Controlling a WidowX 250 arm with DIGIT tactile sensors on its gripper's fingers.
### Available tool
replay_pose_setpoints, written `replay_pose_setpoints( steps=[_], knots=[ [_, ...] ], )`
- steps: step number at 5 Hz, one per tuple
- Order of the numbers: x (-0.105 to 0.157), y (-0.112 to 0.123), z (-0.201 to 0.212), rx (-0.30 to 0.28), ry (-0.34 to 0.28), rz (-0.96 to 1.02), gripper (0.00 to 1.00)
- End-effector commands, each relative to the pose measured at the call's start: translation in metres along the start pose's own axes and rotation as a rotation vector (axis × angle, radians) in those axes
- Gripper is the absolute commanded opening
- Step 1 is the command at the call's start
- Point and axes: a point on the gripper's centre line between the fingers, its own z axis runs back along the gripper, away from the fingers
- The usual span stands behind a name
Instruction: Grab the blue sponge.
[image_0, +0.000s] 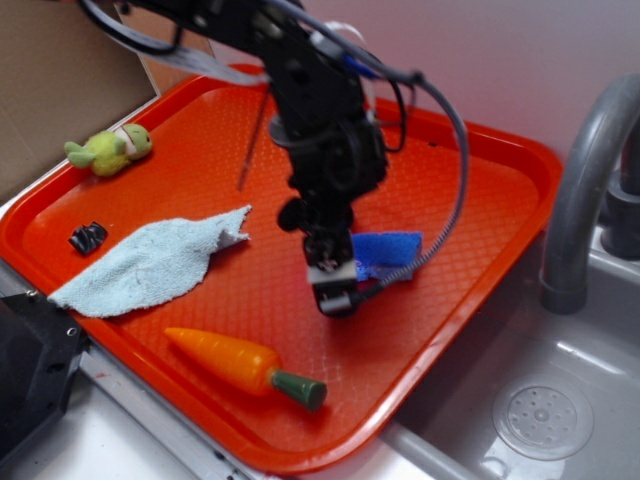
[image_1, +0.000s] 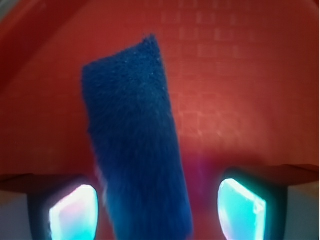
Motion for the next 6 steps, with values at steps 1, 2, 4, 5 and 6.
replay_pose_setpoints(
  steps=[1,2,4,5,6],
  knots=[
    [0.01,-0.009,-0.006,0.0,-0.045,-0.017,0.0],
    [0.004,-0.009,0.001,0.018,-0.049,-0.019,0.0],
    [-0.026,0.02,0.08,0.206,-0.04,0.323,0.0],
    [-0.039,0.035,0.129,0.204,-0.046,0.575,0.0],
    [-0.062,0.049,0.173,0.175,-0.075,0.831,0.0]
  ],
)
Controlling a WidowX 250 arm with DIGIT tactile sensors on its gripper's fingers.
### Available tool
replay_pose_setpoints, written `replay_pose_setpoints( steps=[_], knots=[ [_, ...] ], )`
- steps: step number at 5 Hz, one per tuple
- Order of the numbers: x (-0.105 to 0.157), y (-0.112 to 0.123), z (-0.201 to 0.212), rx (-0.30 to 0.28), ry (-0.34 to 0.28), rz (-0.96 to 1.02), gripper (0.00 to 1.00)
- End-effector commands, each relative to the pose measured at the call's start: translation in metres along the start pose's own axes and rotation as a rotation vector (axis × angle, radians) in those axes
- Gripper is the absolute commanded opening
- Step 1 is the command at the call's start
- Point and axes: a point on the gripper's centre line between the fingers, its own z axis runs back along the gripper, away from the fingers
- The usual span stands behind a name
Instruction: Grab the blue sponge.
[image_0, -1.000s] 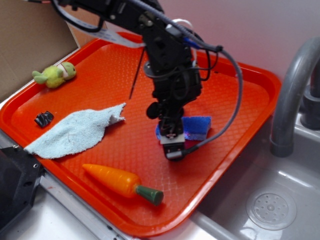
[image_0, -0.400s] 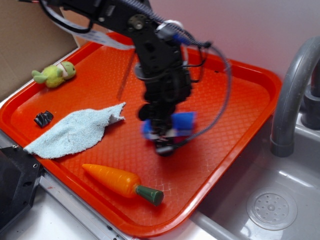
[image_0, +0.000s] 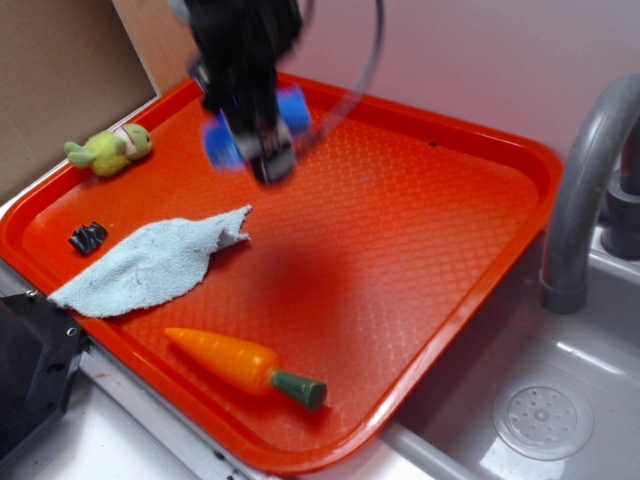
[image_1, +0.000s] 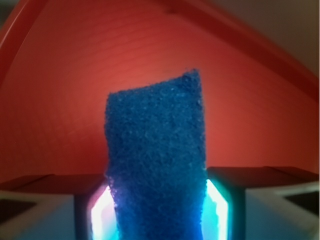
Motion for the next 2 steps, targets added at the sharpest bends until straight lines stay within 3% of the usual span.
replay_pose_setpoints(
  steps=[1,2],
  knots=[
    [-0.0155,0.0452,0.0659,-0.126,-0.009,0.371,0.0],
    [-0.0131,0.0521,0.0573,-0.257,0.038,0.383,0.0]
  ],
)
